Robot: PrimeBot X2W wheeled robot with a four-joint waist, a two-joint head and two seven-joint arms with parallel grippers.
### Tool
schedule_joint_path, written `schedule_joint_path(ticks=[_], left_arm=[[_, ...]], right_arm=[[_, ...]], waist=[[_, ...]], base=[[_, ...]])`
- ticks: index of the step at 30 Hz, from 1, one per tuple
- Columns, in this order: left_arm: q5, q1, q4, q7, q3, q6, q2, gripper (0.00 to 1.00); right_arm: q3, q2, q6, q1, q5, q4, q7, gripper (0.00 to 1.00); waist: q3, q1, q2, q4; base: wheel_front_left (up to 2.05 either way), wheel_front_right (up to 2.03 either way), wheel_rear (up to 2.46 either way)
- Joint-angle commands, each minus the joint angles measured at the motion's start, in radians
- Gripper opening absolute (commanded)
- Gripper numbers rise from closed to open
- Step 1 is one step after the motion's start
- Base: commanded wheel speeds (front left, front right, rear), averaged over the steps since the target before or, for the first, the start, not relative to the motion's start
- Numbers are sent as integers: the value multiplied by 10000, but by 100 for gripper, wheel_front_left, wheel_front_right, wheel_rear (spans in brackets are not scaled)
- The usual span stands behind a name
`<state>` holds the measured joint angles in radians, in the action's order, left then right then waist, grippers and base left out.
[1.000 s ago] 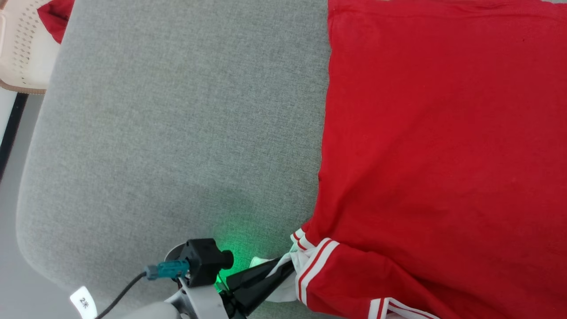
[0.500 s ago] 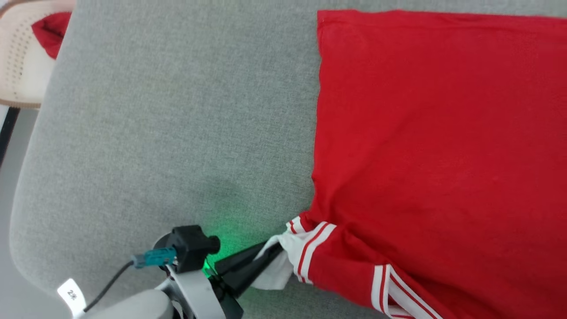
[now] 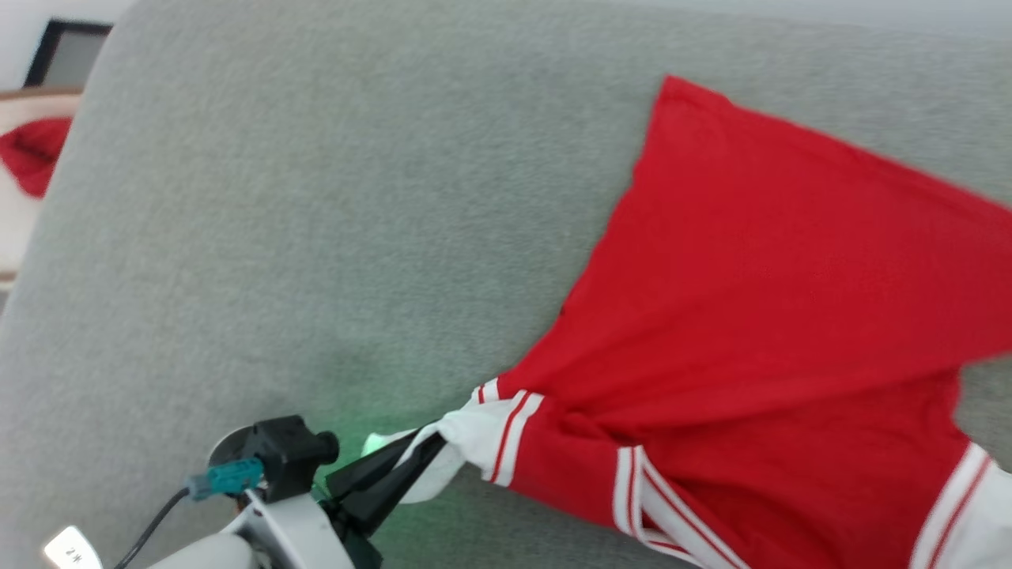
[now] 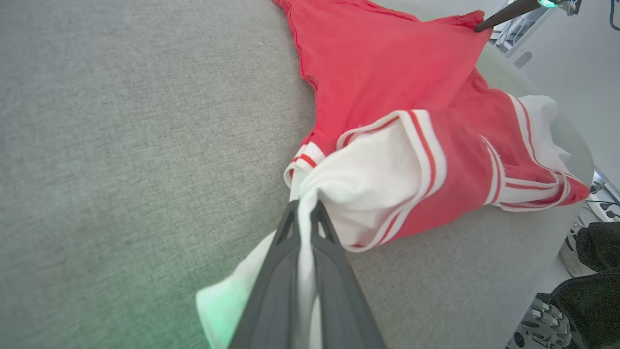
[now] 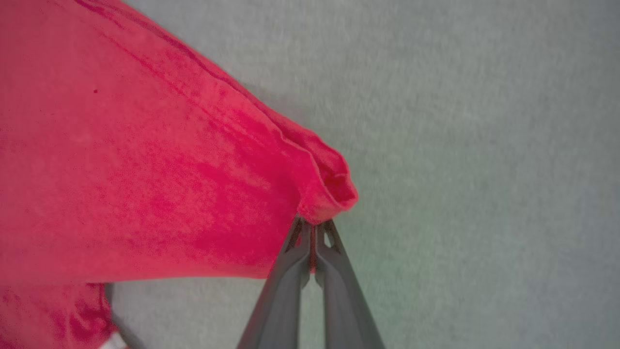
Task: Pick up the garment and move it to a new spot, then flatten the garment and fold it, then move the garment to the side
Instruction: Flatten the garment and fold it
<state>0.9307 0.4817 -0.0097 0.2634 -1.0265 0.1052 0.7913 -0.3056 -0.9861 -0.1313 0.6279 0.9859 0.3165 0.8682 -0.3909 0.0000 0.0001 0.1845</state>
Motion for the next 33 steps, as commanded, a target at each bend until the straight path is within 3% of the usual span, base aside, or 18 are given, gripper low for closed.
schedule_joint_path(ticks=[1, 7, 11, 18, 26, 27, 28, 29, 33], left_arm=[[-77, -141, -10, 7, 30, -80, 105, 0], [12, -409, -242, 8, 169, -259, 488, 0], [58, -554, -397, 9, 312, -371, 662, 0], [37, -648, -536, 9, 424, -419, 802, 0], [-14, -532, -546, -68, 331, -326, 757, 0], [-18, -534, -539, -83, 323, -324, 756, 0], [-17, -551, -535, -94, 305, -321, 749, 0], [-13, -572, -534, -97, 284, -317, 743, 0], [-13, -685, -577, -101, 211, -353, 696, 0]], right_arm=[[108, -145, 10, -472, 118, -194, -36, 0], [789, -772, 10, -3384, 768, -1991, 13, 0], [1412, -658, 10, -5361, 693, -3050, -100, 0], [2395, 236, 9, -7965, 161, -4793, 364, 0], [2823, 1364, 9, -8778, -584, -5793, 930, 0], [2928, 1492, 10, -8717, -683, -5854, 824, 30], [2996, 1582, 9, -8658, -803, -5971, 736, 80], [3055, 1625, 9, -8623, -866, -6089, 673, 100], [3852, 1674, 10, -8652, -733, -6541, 774, 100]], waist=[[467, 0, -1, -540], [663, 0, -1, -1057], [711, 0, -1, -1295], [706, 0, -1, -1529], [755, 0, -1, -1507], [782, 0, -1, -1496], [819, 0, -1, -1483], [856, 0, -1, -1466], [1017, 0, -1, -1396]], base=[[0, 0, 0], [0, 0, 0], [0, 0, 0], [0, 0, 0], [0, 0, 0], [0, 0, 0], [0, 0, 0], [0, 0, 0], [0, 0, 0]])
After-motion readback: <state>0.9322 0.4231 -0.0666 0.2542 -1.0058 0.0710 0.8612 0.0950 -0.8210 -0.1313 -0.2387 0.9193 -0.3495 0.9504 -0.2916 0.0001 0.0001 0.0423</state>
